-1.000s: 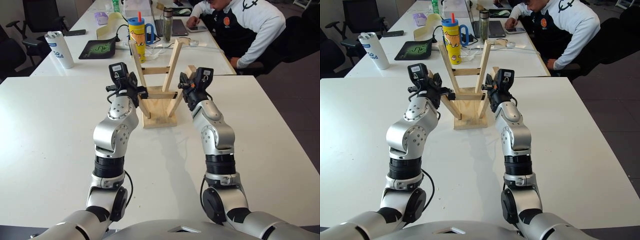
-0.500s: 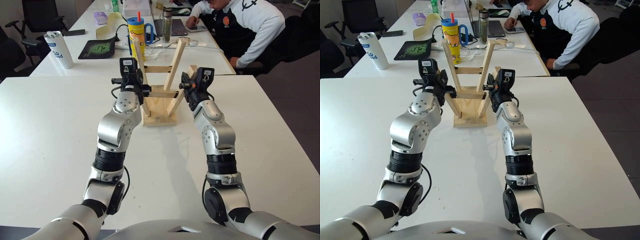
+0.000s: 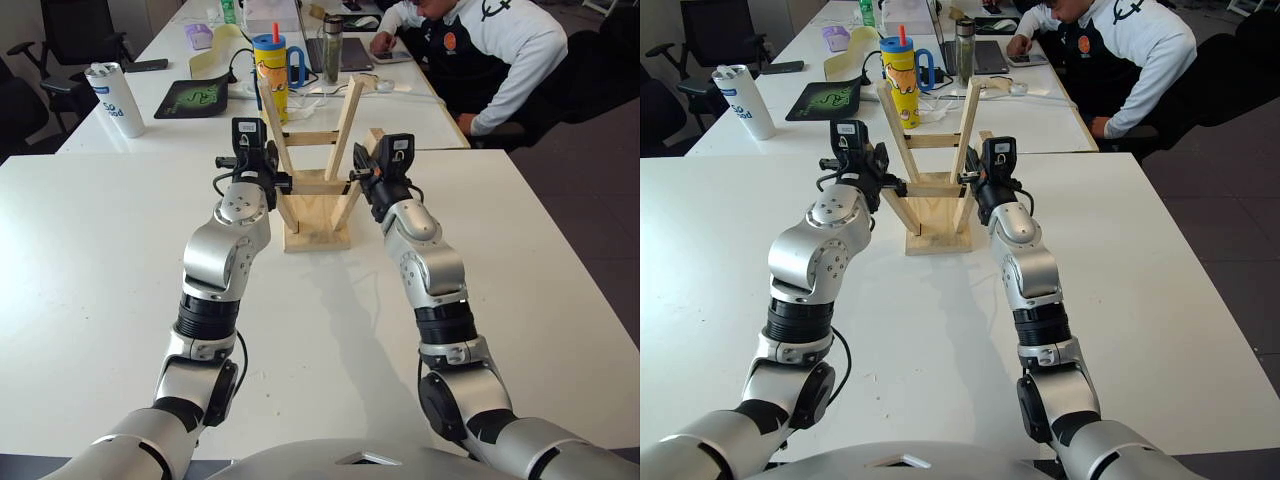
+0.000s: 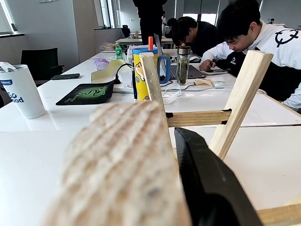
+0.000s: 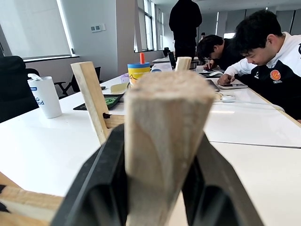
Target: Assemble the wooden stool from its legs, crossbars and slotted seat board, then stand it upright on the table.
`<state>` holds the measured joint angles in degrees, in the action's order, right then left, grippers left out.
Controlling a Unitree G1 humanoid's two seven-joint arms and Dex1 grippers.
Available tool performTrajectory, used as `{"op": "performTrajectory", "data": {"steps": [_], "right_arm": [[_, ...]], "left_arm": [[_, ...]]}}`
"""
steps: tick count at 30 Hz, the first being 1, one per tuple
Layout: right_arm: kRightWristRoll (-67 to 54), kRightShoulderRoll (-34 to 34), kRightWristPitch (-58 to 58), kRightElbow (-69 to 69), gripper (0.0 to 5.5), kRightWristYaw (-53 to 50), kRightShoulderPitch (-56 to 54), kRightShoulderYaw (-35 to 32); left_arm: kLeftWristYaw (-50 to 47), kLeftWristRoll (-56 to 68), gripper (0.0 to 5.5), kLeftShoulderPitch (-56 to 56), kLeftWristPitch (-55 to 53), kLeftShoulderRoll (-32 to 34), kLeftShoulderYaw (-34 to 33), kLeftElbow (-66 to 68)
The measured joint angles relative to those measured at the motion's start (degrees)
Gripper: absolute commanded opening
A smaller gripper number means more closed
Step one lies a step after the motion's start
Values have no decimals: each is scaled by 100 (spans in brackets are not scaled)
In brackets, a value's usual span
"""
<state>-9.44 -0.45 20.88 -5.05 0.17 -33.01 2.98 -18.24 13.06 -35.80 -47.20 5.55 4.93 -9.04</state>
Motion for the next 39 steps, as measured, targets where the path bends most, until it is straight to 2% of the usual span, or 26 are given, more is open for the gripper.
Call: {"op": "performTrajectory", "data": {"steps": [3,12,20,21,26,39], "right_arm": [[-8,-42,28,-1,116,22,-13,50],[-4,-116,94,85,116,103,-48,274],[-19,-143,213,179,116,101,-19,263],[-22,-141,214,186,116,101,-11,261],[16,-166,230,268,116,229,-83,347],[169,-174,278,315,116,238,-129,386]], "left_arm": [[108,50,128,83,12,31,-51,-17],[656,252,128,857,1039,37,-304,-276],[771,239,128,857,1070,74,-286,-272],[771,240,165,855,1070,83,-281,-272],[1148,171,236,1195,763,151,-113,-30],[1217,-237,236,1203,780,-123,-140,-19]]}}
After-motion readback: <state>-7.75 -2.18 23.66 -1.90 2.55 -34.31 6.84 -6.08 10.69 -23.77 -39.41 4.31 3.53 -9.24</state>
